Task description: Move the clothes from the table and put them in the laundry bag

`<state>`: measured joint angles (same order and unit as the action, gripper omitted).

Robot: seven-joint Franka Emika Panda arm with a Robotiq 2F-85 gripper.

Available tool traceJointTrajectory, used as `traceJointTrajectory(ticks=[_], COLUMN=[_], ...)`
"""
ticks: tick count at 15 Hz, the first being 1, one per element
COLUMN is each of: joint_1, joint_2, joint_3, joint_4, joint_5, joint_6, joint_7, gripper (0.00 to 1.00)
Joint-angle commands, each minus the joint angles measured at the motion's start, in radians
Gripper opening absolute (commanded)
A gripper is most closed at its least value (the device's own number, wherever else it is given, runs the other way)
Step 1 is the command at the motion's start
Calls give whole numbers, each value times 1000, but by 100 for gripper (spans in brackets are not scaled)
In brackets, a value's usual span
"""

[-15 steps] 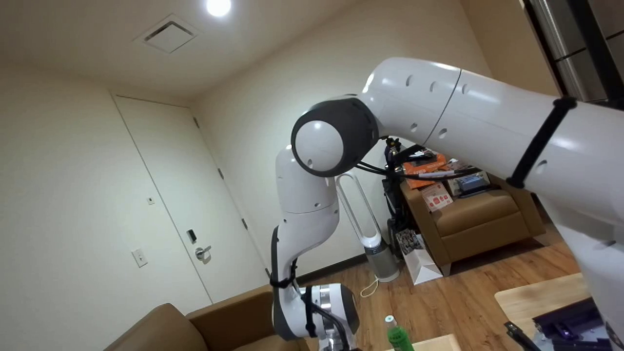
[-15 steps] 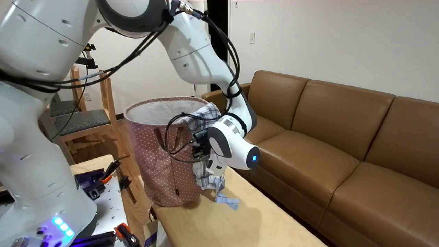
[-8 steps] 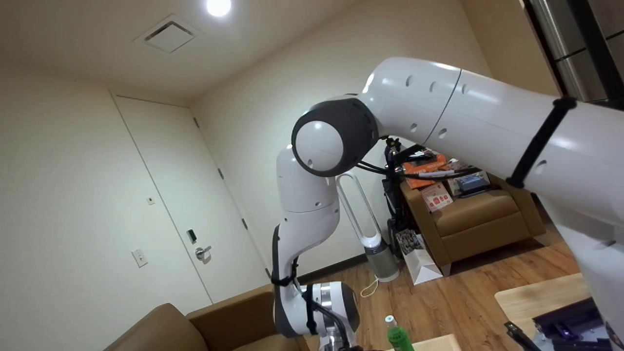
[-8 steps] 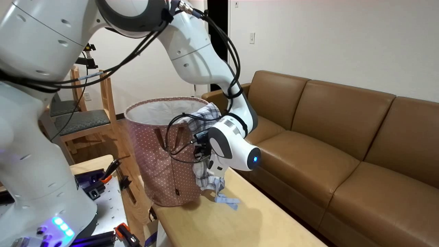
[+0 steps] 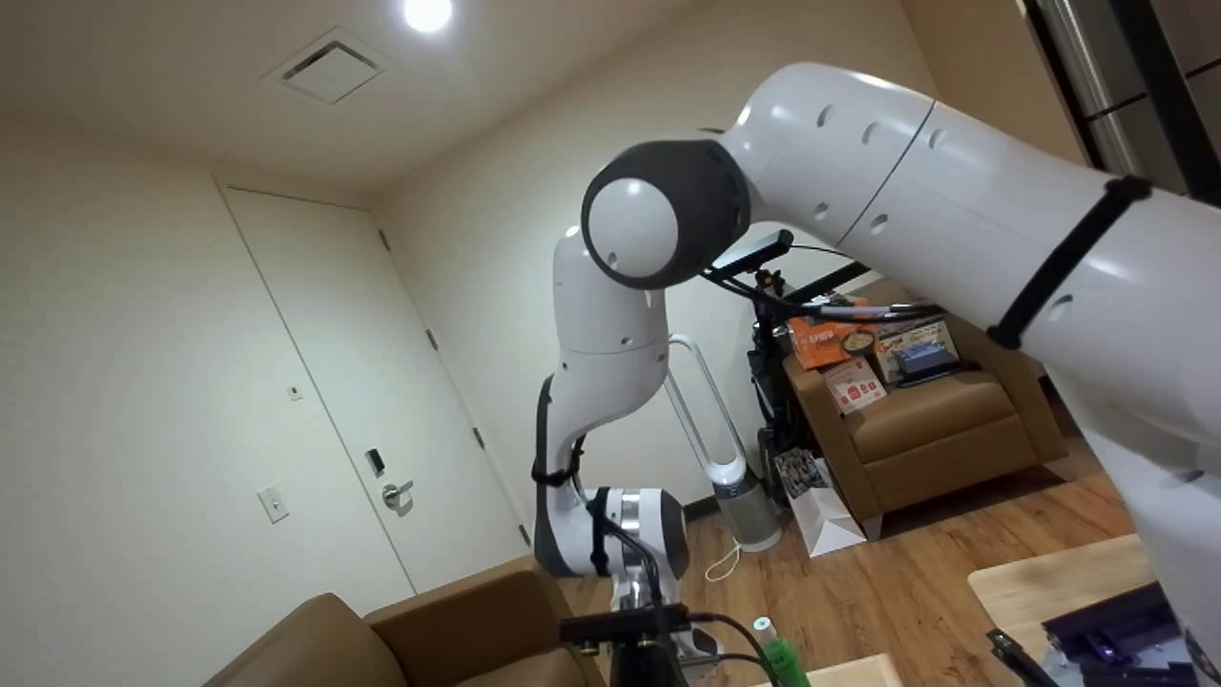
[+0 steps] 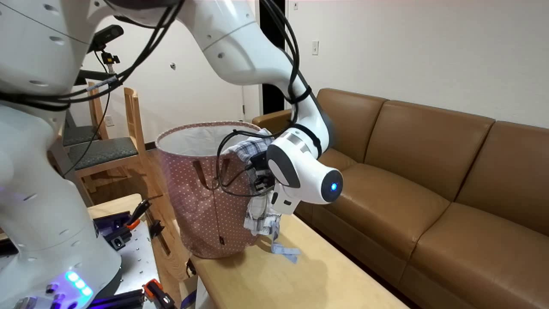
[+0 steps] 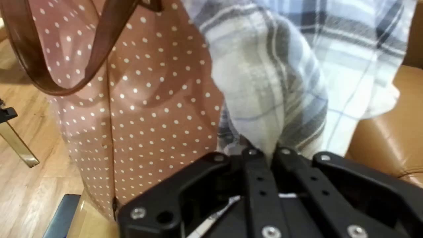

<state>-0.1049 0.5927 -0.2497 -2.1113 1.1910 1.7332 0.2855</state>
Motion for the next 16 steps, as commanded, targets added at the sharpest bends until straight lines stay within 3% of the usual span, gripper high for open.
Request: traceJointTrajectory(ticks=[1,5,8,12,16], joint_1=[10,41,76,118,172], joint_2=[-224,-441,-612,-823,-967], joint_3=[-13,11,67,198,384], joint_4=[-125,-216,-286,-364,-422], joint_5=[-31,-70,-119,-205,-333], joint_6=[72,182,295,481,609], joint_7=[11,26,52,98,203], gripper=[1,1,1,1,1])
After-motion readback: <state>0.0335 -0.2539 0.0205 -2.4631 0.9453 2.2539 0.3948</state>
